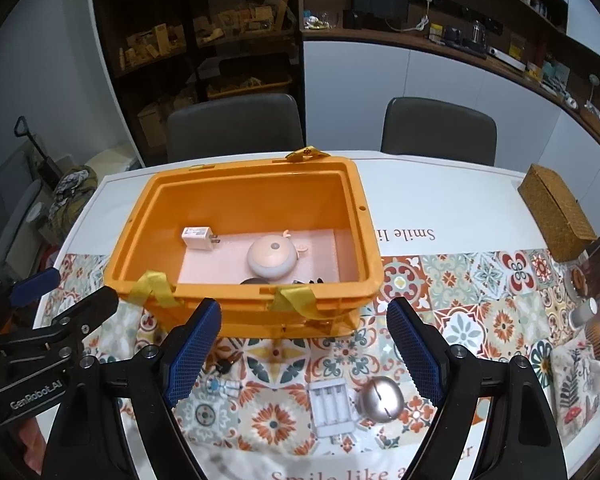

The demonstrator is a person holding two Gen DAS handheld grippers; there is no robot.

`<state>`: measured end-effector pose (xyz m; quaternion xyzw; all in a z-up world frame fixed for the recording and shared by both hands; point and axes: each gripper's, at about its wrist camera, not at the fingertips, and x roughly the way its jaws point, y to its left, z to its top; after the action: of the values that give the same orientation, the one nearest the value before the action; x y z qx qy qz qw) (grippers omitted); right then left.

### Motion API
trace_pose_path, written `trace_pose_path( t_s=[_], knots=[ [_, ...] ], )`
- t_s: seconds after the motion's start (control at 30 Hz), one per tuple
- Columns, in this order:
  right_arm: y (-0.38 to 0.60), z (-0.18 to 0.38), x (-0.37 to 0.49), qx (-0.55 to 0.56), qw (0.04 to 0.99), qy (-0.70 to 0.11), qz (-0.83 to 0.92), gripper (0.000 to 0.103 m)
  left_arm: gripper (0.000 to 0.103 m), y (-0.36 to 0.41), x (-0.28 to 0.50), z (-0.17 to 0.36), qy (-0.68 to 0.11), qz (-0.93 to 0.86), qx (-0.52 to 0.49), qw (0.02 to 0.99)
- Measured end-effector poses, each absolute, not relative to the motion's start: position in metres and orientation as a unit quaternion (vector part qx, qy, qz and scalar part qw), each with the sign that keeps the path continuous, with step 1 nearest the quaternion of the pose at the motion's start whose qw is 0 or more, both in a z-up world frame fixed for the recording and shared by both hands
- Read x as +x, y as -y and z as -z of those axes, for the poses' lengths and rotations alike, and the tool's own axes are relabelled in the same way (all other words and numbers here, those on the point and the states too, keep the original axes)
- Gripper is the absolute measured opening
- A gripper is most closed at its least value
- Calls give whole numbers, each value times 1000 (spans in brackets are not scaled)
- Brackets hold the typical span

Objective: Organize rigid objects
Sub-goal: 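Withdraw both tools from the crate back toward the remaining objects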

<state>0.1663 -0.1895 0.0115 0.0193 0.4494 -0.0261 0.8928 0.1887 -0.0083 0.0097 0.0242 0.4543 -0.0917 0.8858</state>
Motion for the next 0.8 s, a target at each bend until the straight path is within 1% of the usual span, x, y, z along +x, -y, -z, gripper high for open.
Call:
trace_pose_path(
  t_s=[0.33, 0.8],
  knots=[
    [204, -10, 136, 29, 899, -437, 17, 85, 88, 20, 157, -9, -448, 78, 24, 890],
    [228, -1, 101, 17, 905, -426, 4, 85, 88, 48, 120, 10, -462, 62, 22, 885]
  ],
)
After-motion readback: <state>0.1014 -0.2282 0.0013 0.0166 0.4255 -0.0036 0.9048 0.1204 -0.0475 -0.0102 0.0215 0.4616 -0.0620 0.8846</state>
